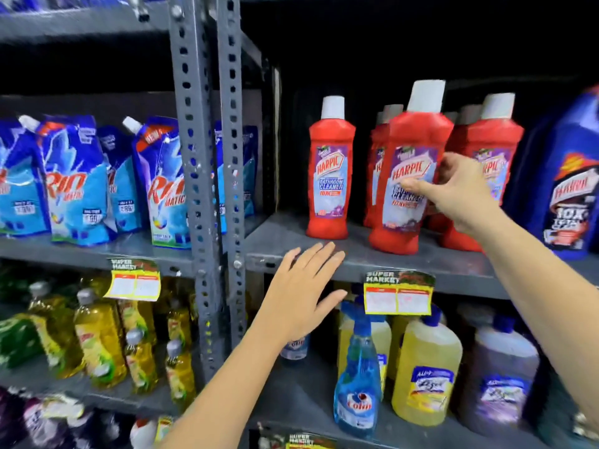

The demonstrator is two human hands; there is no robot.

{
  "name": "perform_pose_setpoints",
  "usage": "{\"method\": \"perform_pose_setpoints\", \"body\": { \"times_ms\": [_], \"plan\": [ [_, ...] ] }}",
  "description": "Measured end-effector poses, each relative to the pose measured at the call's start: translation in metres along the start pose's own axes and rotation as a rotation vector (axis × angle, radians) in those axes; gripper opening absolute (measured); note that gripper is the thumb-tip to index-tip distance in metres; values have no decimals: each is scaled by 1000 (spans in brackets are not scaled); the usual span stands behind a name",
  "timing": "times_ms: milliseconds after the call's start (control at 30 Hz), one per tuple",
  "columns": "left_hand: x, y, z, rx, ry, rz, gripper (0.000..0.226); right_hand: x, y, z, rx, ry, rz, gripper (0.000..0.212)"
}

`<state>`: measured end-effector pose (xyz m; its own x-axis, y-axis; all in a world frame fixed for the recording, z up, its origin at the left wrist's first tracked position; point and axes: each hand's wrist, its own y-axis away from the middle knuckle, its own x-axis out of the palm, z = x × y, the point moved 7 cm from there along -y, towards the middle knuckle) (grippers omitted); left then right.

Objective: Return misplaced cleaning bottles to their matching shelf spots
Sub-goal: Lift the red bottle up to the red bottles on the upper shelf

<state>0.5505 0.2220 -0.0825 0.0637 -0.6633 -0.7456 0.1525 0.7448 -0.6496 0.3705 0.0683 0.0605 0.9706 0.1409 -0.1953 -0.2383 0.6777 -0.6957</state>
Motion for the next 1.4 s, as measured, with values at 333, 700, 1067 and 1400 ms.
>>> {"method": "perform_pose_setpoints", "body": {
  "times_ms": [333, 700, 1067, 1400],
  "plan": [
    [0, 0, -3, -49, 52, -22, 60, 9, 1, -28, 142, 41, 36, 46],
    [3, 1, -2, -43, 63, -51, 59, 23, 24, -79, 283, 181, 176, 75],
    [2, 1, -3, -54, 108, -58, 62, 34, -6, -106, 340, 123, 207, 75],
    [3, 1, -3, -59, 118, -82, 61, 40, -7, -112, 333, 67, 278, 70]
  ]
}}
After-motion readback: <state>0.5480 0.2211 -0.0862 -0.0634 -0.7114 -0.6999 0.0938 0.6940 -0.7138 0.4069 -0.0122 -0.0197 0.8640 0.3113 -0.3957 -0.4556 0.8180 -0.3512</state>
